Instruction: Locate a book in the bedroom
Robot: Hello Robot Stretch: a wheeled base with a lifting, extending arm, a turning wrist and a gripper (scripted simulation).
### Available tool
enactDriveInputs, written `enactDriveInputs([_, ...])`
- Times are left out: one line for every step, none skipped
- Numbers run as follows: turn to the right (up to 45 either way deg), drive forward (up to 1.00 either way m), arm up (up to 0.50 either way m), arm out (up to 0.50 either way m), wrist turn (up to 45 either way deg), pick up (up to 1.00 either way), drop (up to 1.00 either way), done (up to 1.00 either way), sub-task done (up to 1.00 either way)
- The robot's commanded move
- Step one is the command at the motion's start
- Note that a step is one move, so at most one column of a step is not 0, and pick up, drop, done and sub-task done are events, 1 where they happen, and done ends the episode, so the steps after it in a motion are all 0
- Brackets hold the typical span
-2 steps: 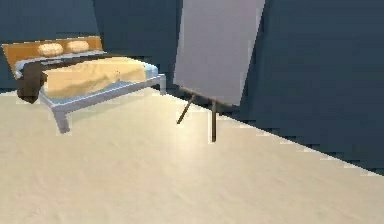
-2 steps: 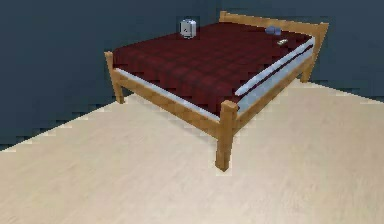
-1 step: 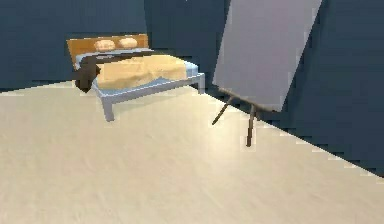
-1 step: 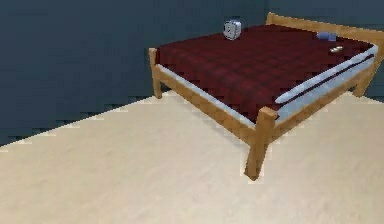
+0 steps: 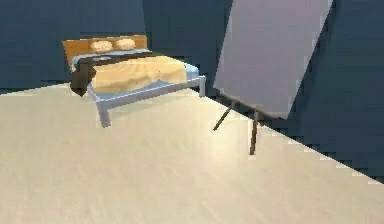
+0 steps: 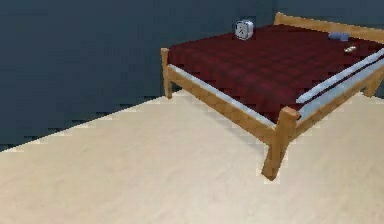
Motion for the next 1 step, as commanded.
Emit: enactDriveInputs([-33.0,0.0,0.0,0.0,0.0,0.0,0.0,0.0,0.0])
